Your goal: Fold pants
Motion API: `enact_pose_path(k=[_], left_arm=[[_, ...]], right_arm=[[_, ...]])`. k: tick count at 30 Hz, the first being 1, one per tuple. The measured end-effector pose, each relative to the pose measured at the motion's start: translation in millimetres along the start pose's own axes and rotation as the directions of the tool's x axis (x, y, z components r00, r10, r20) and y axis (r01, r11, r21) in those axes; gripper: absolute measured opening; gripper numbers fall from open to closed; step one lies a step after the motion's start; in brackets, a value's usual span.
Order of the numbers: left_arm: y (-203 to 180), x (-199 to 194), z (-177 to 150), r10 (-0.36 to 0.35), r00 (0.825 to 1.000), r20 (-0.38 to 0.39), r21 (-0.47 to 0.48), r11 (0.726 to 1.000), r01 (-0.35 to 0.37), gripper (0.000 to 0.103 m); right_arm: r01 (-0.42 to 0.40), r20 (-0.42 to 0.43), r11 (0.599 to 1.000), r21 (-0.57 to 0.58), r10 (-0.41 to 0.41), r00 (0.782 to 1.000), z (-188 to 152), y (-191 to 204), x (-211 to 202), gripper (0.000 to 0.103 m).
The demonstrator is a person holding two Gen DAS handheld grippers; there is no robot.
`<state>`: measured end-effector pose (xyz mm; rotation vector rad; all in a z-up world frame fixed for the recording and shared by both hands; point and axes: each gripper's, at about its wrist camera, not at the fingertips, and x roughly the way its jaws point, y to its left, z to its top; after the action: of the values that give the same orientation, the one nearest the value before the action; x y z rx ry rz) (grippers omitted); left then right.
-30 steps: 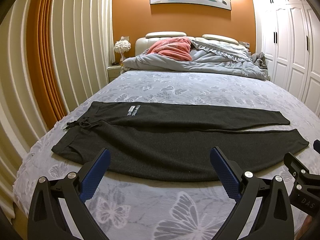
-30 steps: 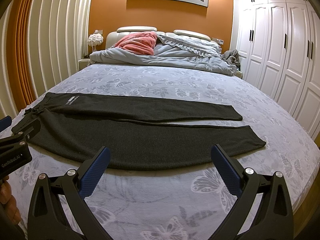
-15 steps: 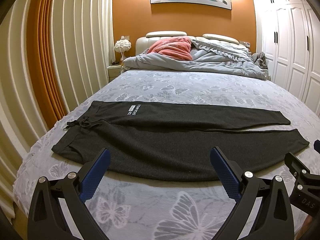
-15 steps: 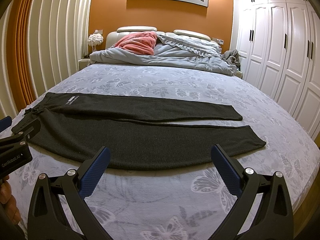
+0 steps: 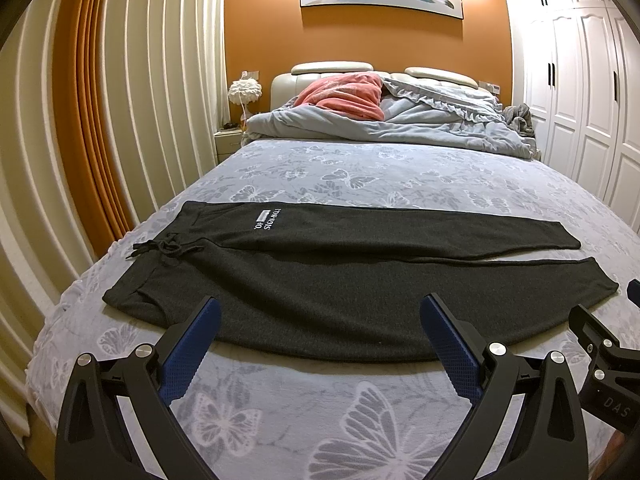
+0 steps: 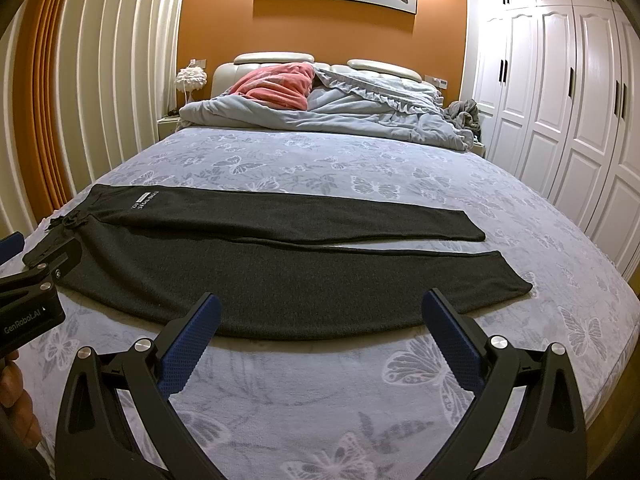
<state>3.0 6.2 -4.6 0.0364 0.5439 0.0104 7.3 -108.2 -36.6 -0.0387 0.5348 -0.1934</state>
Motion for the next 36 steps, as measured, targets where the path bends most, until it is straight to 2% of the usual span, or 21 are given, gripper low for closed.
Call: enact_pose_path(k=[15,18,20,22,24,27,29,30,32,36], left_arm=[[0.9,1.3,-0.7,-0.012,1.000,-0.014,-0.003,1.000,0.012,0.098],[11.0,11.2,1.1,-0.077,0.994,-0.078,-0.021,0.997,0.076,0.098],[26.3,22.4,9.5,-0.124,0.983,-0.134,-0.059,0.991,0.117,0.098],[52.5,40.1,26.9,-0.155,0.970,-0.188,-0.115,0.984,0.135,0.098],[79.4,60.7,45.2,-0.134,0.966,-0.220,-0.147,0.984,0.103,0.098],[129.6,104.2,81.3,-0.024,0.970,-0.241,-0.159,0.987,-0.015,0.098],[166.5,143.7,103.4,0.046,0.962,-0.267,-0.171,0.981,-0.094,0.098],[187.7,167.4,114.6,0.095,0.955,-0.283,-0.181,0.972,-0.150,0.098],[213.8,199.6,129.3,0.145,0.946,-0.290,-0.205,0.956,-0.210,0.098],[258.9,279.9,150.6,0.220,0.903,-0.370,-0.210,0.927,-0.312,0.098]], right_arm=[[0.003,-0.008,1.000,-0.005,-0.003,1.000,1.5,3.4,0.6,0.098],[0.000,-0.038,1.000,-0.005,0.000,0.999,2.6,-2.3,5.0,0.098],[-0.036,-0.105,0.999,0.021,0.037,0.994,5.0,-14.0,23.9,0.098],[-0.060,-0.163,0.996,0.067,0.070,0.984,18.7,-44.7,43.5,0.098],[-0.042,-0.197,0.994,0.097,0.060,0.979,34.7,-75.2,60.3,0.098],[0.055,-0.200,0.993,0.106,-0.033,0.979,65.0,-130.3,95.3,0.098],[0.108,-0.213,0.986,0.129,-0.079,0.974,79.4,-168.5,126.2,0.098],[0.132,-0.235,0.978,0.160,-0.092,0.968,86.8,-194.9,150.5,0.098],[0.160,-0.269,0.962,0.219,-0.098,0.958,93.6,-229.6,185.9,0.098],[0.198,-0.333,0.897,0.395,-0.061,0.941,99.9,-298.6,264.3,0.098]])
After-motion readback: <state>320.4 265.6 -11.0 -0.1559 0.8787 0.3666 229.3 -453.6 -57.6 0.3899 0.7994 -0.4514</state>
